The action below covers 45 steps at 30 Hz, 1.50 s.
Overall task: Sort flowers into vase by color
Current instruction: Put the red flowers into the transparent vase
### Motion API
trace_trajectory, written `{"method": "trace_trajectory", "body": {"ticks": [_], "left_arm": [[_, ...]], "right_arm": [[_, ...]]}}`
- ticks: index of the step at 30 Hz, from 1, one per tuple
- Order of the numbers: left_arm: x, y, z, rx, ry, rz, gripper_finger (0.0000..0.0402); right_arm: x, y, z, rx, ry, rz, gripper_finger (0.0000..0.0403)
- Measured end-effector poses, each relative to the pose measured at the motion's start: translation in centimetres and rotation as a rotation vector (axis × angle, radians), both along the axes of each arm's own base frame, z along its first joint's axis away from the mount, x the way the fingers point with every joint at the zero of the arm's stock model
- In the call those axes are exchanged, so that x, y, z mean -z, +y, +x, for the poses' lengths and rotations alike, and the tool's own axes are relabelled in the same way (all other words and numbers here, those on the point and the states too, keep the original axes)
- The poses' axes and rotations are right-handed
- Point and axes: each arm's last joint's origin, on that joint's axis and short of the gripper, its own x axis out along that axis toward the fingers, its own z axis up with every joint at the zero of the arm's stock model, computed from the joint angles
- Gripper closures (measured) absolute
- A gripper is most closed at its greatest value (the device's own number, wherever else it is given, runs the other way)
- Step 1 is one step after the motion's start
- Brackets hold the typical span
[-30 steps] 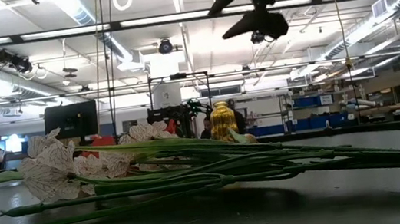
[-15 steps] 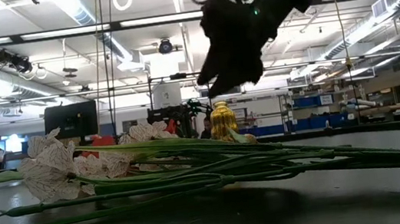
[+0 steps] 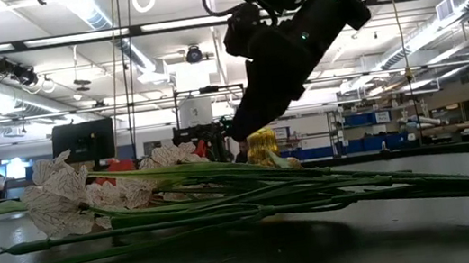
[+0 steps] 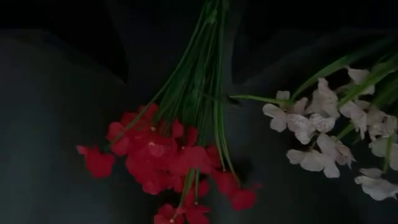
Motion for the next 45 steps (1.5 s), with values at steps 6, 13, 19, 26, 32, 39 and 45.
{"method": "trace_trajectory", "body": {"ticks": [6,13,19,26,32,39,45], "left_arm": [[0.0,0.0,0.0,0.000,0.000,0.000,0.0177],[0.0,0.0,0.0,0.000,0.000,0.000,0.0177],[0.0,0.0,0.0,0.000,-0.002,0.001,0.0177],[-0.1,0.0,0.0,0.000,-0.002,0.001,0.0177],[0.0,0.0,0.0,-0.001,-0.001,0.001,0.0177],[0.0,0.0,0.0,-0.001,-0.001,0.000,0.0177],[0.0,0.0,0.0,-0.001,-0.001,0.001,0.0177]], "right_arm": [[2.2,-0.2,0.7,-0.048,0.033,0.007,0.0083],[4.7,0.4,0.9,-0.082,0.093,0.007,0.0101],[5.3,0.5,1.5,-0.090,0.087,0.012,0.0160],[5.3,0.0,1.5,-0.075,0.086,0.024,0.0275],[5.2,-0.1,1.6,-0.056,0.089,0.042,0.0356],[3.4,-0.2,3.3,-0.028,0.025,0.083,0.0385],[1.0,-1.4,4.9,0.062,-0.103,0.157,0.0385]]}}
